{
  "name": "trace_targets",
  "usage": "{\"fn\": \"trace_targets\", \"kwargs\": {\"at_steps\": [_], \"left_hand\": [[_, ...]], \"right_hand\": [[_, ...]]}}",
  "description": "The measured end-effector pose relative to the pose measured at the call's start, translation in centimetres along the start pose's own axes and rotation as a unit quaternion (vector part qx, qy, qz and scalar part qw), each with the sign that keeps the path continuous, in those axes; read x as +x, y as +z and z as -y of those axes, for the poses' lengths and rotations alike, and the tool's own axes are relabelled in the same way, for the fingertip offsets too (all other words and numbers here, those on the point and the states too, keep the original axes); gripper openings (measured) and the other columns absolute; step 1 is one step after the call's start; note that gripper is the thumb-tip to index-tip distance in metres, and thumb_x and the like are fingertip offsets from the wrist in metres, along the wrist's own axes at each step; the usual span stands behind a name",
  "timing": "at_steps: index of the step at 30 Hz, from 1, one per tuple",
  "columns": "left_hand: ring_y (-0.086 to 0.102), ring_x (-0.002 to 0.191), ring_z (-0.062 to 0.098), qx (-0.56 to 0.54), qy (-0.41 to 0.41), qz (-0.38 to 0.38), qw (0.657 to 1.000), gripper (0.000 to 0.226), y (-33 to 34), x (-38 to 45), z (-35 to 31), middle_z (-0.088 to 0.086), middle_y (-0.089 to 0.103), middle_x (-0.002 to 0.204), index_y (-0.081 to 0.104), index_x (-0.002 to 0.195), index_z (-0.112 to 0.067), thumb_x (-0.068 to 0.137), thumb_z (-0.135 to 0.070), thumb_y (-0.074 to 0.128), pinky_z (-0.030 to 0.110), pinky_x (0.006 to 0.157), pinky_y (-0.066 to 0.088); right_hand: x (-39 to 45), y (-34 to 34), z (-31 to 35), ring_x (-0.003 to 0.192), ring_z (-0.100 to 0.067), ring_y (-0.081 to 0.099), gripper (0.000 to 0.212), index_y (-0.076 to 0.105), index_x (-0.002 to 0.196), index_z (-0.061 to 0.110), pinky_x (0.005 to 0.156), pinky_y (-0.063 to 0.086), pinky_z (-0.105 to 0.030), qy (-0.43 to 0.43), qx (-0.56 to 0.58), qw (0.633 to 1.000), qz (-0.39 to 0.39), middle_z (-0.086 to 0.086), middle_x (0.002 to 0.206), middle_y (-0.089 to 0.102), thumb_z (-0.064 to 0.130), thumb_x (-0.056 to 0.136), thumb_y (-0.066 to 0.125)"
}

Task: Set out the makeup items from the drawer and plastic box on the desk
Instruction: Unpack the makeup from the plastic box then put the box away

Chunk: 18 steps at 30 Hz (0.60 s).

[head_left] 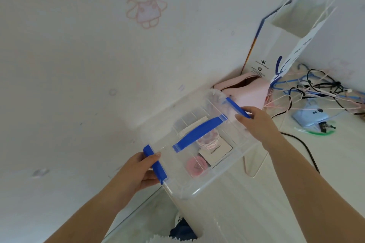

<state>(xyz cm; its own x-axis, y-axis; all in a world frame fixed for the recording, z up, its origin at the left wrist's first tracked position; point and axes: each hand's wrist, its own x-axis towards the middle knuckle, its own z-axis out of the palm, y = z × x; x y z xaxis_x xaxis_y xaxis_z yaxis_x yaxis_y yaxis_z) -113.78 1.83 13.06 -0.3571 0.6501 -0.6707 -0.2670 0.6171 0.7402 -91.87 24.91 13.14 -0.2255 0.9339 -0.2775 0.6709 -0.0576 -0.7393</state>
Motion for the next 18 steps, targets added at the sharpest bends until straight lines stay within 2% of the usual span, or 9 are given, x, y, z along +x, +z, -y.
{"fn": "trace_targets", "kwargs": {"at_steps": [3,6,10,15,18], "left_hand": [[0.072,0.089,0.028,0.002,0.003,-0.010,1.000,0.026,-1.2,-0.4,0.5,0.011,0.073,0.102,0.058,0.114,-0.011,0.094,-0.028,0.055,0.044,0.088,0.055],[0.069,0.092,0.030,-0.002,0.009,-0.010,1.000,0.026,-2.3,-0.8,0.7,0.013,0.071,0.104,0.057,0.113,-0.007,0.094,-0.025,0.054,0.042,0.086,0.054],[0.070,0.088,0.027,0.031,0.032,0.020,0.999,0.029,-4.6,-1.4,1.1,0.012,0.071,0.102,0.059,0.112,-0.007,0.093,-0.028,0.054,0.037,0.077,0.054],[0.068,0.082,0.022,0.112,0.090,0.088,0.986,0.034,-7.6,-3.2,2.1,0.006,0.071,0.089,0.062,0.098,-0.008,0.091,-0.041,0.055,0.033,0.077,0.052],[0.066,0.085,0.025,0.150,0.114,0.128,0.974,0.034,-9.2,-4.5,2.8,0.009,0.070,0.092,0.063,0.098,-0.007,0.092,-0.040,0.054,0.042,0.086,0.052]], "right_hand": [[-3.0,0.5,-0.9,0.094,-0.022,0.061,0.034,0.055,0.123,0.021,0.091,0.052,-0.043,0.032,0.066,0.997,-0.021,-0.003,0.106,0.063,0.025,0.090,0.059],[-6.2,1.2,-2.0,0.086,-0.021,0.062,0.031,0.059,0.120,0.022,0.089,0.053,-0.044,0.064,0.131,0.988,-0.056,-0.001,0.098,0.064,0.024,0.089,0.061],[-12.2,2.8,-3.2,0.083,-0.022,0.060,0.029,0.061,0.118,0.023,0.091,0.052,-0.048,0.099,0.191,0.969,-0.118,0.001,0.092,0.064,0.021,0.089,0.060],[-22.6,5.8,-2.9,0.078,-0.017,0.059,0.023,0.061,0.113,0.022,0.085,0.052,-0.038,0.124,0.284,0.924,-0.225,0.000,0.089,0.064,0.020,0.090,0.059],[-29.9,7.8,-2.5,0.072,-0.015,0.060,0.022,0.062,0.113,0.020,0.075,0.050,-0.035,0.142,0.330,0.892,-0.272,-0.001,0.088,0.066,0.021,0.091,0.058]]}}
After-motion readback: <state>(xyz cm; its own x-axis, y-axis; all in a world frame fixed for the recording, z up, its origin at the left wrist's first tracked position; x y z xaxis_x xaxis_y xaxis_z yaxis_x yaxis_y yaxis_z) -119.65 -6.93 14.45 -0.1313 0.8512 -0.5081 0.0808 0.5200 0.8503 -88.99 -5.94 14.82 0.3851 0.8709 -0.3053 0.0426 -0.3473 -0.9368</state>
